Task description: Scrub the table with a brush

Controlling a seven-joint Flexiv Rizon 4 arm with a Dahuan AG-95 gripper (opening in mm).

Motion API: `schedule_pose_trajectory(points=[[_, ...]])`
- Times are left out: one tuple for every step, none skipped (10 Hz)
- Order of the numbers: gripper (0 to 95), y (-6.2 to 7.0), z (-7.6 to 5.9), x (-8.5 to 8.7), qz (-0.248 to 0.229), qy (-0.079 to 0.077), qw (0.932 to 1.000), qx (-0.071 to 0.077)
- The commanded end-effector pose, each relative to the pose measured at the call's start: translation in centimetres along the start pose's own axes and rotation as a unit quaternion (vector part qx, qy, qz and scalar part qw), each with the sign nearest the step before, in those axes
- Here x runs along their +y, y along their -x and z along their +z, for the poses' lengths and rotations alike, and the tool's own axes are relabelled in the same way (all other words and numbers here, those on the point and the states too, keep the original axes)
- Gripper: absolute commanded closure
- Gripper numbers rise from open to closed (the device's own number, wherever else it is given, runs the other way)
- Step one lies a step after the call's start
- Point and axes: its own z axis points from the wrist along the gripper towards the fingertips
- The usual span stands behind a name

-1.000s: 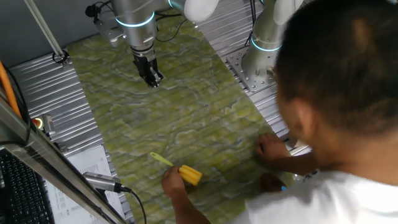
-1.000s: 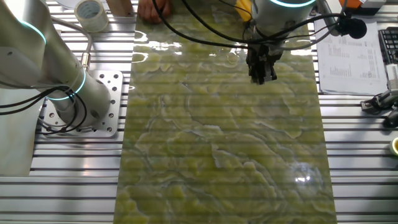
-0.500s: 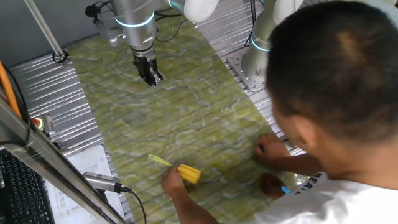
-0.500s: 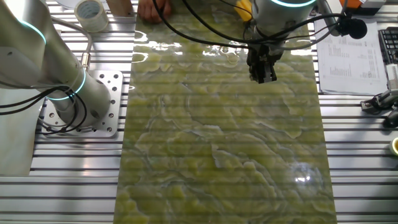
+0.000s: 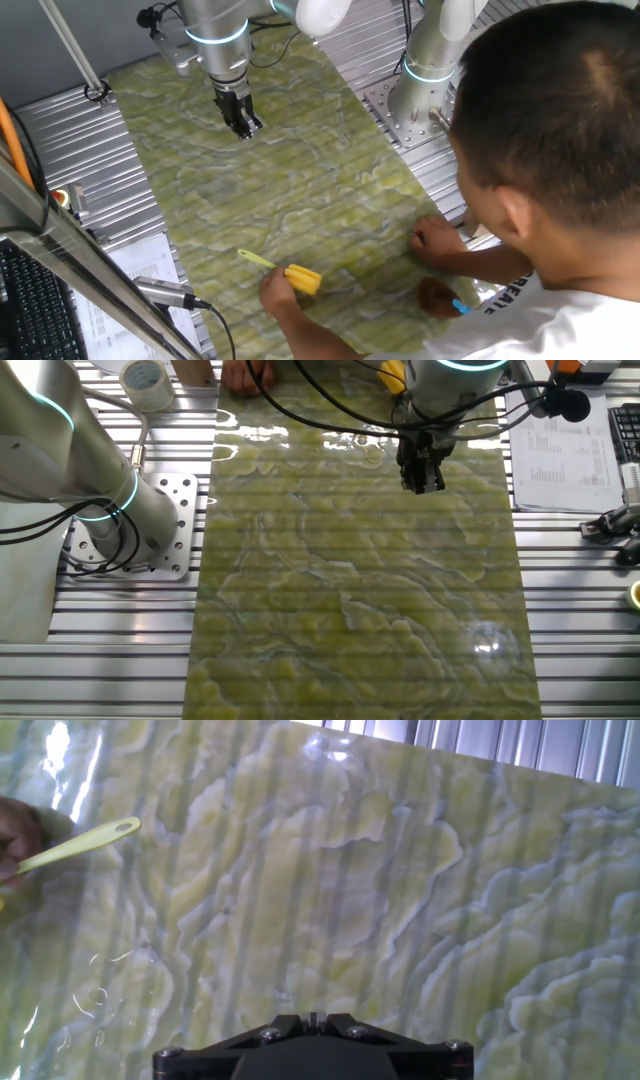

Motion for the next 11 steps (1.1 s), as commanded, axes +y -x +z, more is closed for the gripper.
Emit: schedule_pose_trajectory(points=[[95.0, 0.0, 0.0, 0.0, -0.001, 0.0, 1.0, 0.001], [95.0, 0.0, 0.0, 0.0, -0.001, -0.001, 1.0, 0.001], [95.0, 0.1, 0.2, -0.1, -0.002, -0.001, 1.0, 0.002], [95.0, 0.1, 0.4, -0.2, -0.004, -0.001, 1.0, 0.002], [95.0, 0.3, 0.8, -0.4, -0.008, -0.001, 1.0, 0.001], [95.0, 0.4, 1.0, -0.4, -0.013, -0.001, 0.9999, 0.0], [95.0, 0.4, 1.1, -0.5, -0.016, -0.001, 0.9999, 0.0], [95.0, 0.6, 1.1, -0.5, -0.023, -0.002, 0.9997, -0.001], [95.0, 0.9, 1.2, -0.6, -0.032, -0.002, 0.9995, -0.002], [95.0, 1.7, 1.1, -0.6, -0.048, -0.003, 0.9988, -0.003], [95.0, 2.3, 1.1, -0.7, -0.054, -0.003, 0.9985, -0.003]])
